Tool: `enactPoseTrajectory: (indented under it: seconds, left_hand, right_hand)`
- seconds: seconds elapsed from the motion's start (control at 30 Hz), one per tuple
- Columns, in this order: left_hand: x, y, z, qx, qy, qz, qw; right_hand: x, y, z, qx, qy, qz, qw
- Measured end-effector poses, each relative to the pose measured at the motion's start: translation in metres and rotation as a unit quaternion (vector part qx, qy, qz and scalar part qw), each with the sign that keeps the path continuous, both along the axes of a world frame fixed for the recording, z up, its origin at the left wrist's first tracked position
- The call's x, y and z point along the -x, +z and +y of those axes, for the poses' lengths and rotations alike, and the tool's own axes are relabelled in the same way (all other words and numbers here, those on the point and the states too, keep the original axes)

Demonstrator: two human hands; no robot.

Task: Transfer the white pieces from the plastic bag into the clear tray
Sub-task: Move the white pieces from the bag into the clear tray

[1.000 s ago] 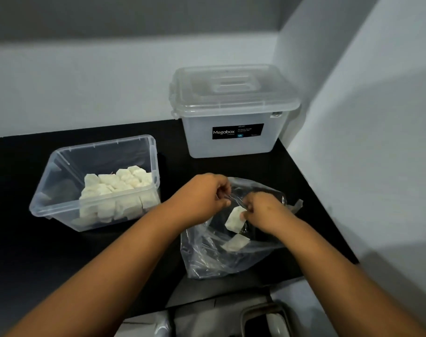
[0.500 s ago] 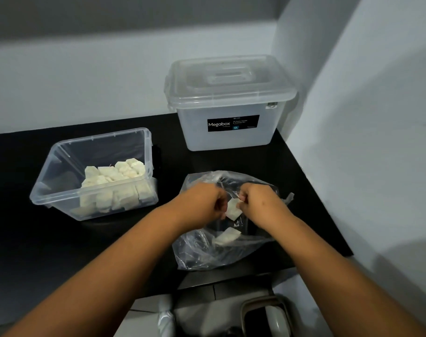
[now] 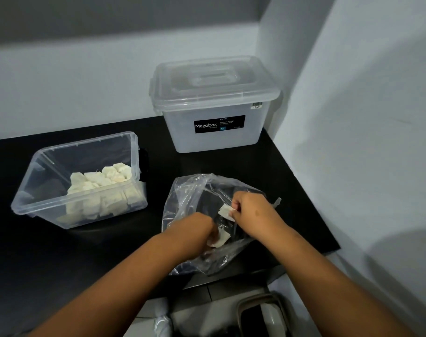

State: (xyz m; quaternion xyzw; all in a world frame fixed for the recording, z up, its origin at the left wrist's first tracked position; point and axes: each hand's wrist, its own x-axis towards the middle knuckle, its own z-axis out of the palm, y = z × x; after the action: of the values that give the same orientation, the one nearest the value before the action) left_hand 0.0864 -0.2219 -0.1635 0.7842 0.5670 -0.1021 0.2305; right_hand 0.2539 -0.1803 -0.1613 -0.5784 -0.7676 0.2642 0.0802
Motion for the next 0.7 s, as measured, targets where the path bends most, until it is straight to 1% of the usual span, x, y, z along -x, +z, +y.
enactPoseTrajectory:
  seconds: [0.1,0.27,0.47,0.6,0.7]
  left_hand:
    - [-0.002,-0.003,0.000,-0.002,0.011,-0.016,1.000]
    - [-0.001,0.007,0.004,0.003,0.019,-0.028,0.999]
    - [0.011,0.029,0.012,-0.042,0.033,-0.066,0.996]
    - [0.026,0.062,0.016,-0.089,0.035,-0.082,0.992]
    - [0.045,0.089,0.017,-0.133,0.055,-0.097,0.985]
  right_hand:
    - [0.002,0.002,0.000,0.001,0.002,-0.002,1.000]
    - [0.011,0.013,0.002,0.024,0.012,-0.035,0.999]
    - [0.014,0.031,0.001,-0.021,0.022,-0.008,0.999]
    - [0.025,0.064,0.006,-0.003,0.021,-0.009,1.000]
    - [0.037,0.084,0.007,-0.045,0.029,0.007,0.999]
